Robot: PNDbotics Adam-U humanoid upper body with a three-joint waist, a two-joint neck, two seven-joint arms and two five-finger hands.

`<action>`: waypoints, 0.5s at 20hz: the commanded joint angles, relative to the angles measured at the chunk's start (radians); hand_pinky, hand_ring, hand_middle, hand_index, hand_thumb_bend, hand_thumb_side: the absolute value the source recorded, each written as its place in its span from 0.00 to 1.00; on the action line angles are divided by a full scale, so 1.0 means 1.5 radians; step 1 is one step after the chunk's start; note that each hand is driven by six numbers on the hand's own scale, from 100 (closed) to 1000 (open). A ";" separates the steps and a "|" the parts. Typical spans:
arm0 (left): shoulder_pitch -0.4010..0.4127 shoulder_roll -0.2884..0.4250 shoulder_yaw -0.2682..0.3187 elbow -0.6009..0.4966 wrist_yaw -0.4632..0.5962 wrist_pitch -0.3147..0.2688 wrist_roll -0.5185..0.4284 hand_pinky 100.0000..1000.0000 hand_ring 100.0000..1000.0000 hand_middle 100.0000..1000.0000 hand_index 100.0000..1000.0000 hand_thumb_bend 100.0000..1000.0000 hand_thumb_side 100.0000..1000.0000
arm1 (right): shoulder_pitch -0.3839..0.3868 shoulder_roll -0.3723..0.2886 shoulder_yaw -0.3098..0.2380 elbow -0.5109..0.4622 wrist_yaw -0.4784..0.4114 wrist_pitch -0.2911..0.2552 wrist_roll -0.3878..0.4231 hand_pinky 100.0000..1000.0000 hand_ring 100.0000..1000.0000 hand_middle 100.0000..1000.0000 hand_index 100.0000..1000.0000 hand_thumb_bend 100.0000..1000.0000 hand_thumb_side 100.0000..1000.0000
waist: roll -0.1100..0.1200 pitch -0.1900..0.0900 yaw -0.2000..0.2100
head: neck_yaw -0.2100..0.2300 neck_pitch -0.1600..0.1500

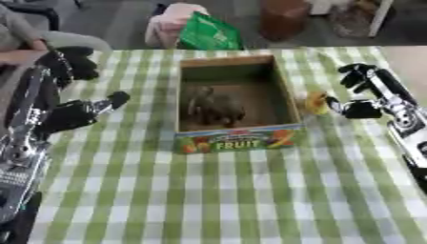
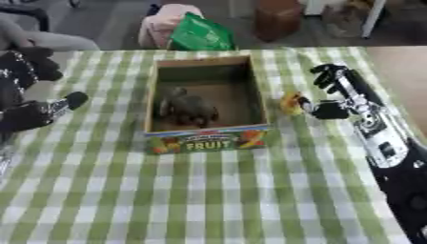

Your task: Pick up objects on the table and place them in the box.

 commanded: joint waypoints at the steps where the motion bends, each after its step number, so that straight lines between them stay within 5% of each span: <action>1: -0.005 0.017 0.007 -0.009 0.005 -0.001 -0.003 0.67 0.55 0.50 0.71 0.75 0.06 | -0.022 0.001 -0.001 0.008 0.016 -0.007 0.001 0.61 0.65 0.56 0.80 0.30 0.00 | -0.001 -0.008 0.002 | -0.003 -0.005; 10: -0.002 0.014 0.006 -0.007 0.005 -0.003 -0.006 0.67 0.55 0.50 0.71 0.75 0.07 | -0.030 0.021 0.005 0.038 0.042 -0.016 0.015 0.62 0.65 0.56 0.77 0.30 0.00 | -0.003 -0.008 0.007 | -0.004 -0.003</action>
